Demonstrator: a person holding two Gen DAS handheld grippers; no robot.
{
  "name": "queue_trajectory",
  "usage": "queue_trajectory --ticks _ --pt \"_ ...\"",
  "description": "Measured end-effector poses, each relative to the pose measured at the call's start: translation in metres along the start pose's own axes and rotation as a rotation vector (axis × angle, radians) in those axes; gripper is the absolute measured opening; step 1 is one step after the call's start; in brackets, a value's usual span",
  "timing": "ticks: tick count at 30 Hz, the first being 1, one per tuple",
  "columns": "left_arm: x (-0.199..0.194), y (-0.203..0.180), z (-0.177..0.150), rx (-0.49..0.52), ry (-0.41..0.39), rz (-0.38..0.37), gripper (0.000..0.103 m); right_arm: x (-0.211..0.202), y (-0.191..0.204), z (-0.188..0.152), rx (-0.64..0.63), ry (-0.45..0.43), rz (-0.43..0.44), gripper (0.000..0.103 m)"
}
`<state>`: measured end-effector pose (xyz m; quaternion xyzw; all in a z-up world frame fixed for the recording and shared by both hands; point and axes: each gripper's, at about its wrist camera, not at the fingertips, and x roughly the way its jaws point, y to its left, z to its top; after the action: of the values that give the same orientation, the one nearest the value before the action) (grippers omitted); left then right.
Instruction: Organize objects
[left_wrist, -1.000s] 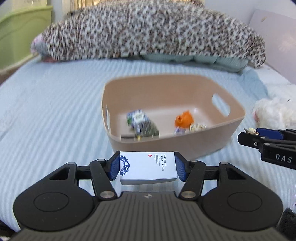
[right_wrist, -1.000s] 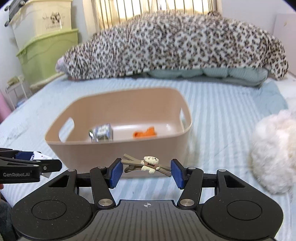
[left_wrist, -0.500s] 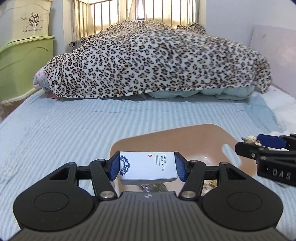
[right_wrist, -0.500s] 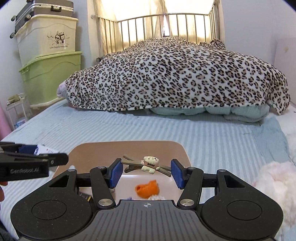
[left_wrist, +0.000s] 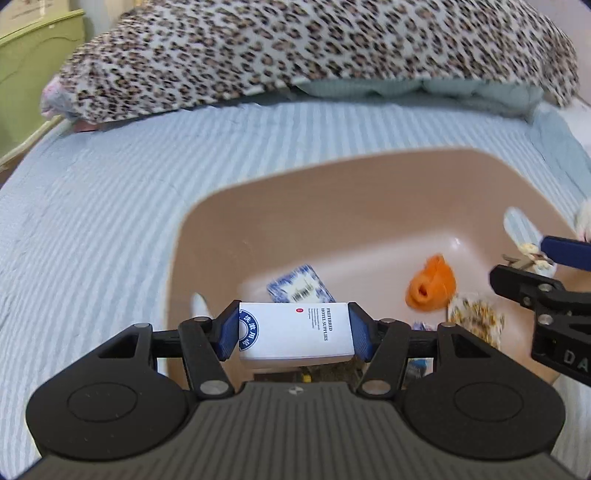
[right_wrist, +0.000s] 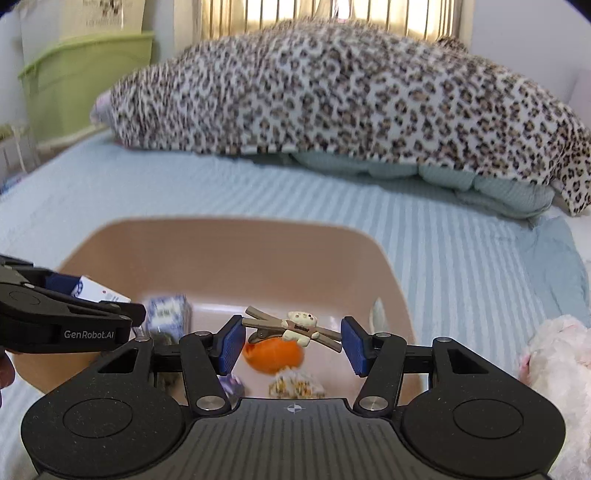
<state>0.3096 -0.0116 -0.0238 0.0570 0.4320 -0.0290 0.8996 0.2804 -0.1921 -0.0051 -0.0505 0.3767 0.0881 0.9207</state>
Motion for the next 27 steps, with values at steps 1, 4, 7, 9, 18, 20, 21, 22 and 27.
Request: queue_trajectory --ticks 1,4,7,9,18,20,21,22,27 --pt "0.001 0.0 -0.002 -0.001 0.009 -0.004 0.062 0.002 0.001 -0.002 -0.003 0.012 0.002 0.054" --pt "-0.002 0.001 -0.004 -0.008 0.006 -0.011 0.063 0.004 0.001 -0.005 -0.007 0.028 -0.003 0.062" --pt "-0.013 0.003 -0.003 -0.023 -0.001 -0.016 0.077 -0.002 -0.001 -0.006 0.005 0.018 0.006 0.067" --pt "-0.022 0.003 -0.003 -0.032 -0.018 -0.012 0.08 -0.01 -0.002 -0.006 0.009 0.005 0.001 0.074" --pt "-0.062 0.007 -0.01 -0.073 -0.05 0.003 0.081 -0.063 -0.013 -0.009 0.059 -0.052 -0.015 0.092" --pt "-0.071 0.006 -0.016 -0.07 -0.054 -0.004 0.081 -0.076 -0.014 -0.011 0.071 -0.059 -0.018 0.095" --pt "-0.076 0.006 -0.019 -0.069 -0.057 -0.009 0.081 -0.082 -0.015 -0.014 0.076 -0.061 -0.016 0.096" --pt "-0.082 0.006 -0.022 -0.069 -0.061 -0.011 0.081 -0.088 -0.015 -0.017 0.084 -0.061 -0.01 0.098" --pt "-0.112 0.003 -0.037 -0.066 -0.101 -0.014 0.081 -0.113 -0.012 -0.033 0.106 -0.045 0.0 0.099"
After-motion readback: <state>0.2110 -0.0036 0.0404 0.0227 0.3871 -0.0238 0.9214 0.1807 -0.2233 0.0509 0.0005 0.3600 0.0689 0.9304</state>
